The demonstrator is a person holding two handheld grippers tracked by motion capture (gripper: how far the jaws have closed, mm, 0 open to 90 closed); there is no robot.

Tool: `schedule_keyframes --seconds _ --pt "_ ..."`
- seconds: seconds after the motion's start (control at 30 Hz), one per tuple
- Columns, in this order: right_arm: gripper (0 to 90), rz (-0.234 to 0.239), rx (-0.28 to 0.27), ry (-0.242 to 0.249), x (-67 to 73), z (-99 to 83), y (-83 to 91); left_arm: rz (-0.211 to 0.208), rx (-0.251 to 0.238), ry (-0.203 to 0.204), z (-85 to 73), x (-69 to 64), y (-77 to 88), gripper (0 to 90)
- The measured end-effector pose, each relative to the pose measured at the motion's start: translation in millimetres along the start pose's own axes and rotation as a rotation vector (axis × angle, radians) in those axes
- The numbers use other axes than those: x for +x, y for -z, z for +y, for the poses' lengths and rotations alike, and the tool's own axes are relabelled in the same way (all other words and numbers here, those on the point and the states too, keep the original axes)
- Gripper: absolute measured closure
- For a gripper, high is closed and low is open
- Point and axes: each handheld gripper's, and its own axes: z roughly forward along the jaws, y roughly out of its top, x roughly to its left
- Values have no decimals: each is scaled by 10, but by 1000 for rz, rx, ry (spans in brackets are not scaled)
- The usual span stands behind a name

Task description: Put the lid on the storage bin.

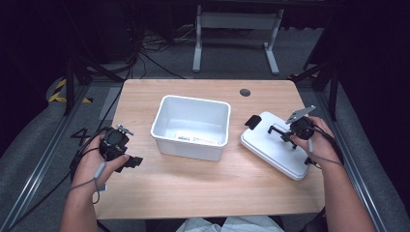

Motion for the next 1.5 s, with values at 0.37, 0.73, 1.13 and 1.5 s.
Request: schedule_keyframes --seconds 0.37,0.73,1.13,1.5 --pt "848 4 -57 19 -17 140 396 -5 5 -4 22 4 -14 293" --pt "848 -34 -93 54 -3 305 702 -6 0 -5 20 9 -7 292" --pt "848 -32 -142 119 83 551 872 -9 -2 -1 13 6 8 291" --pt "848 -19 -174 218 285 1035 980 -2 -10 -3 -13 15 33 287"
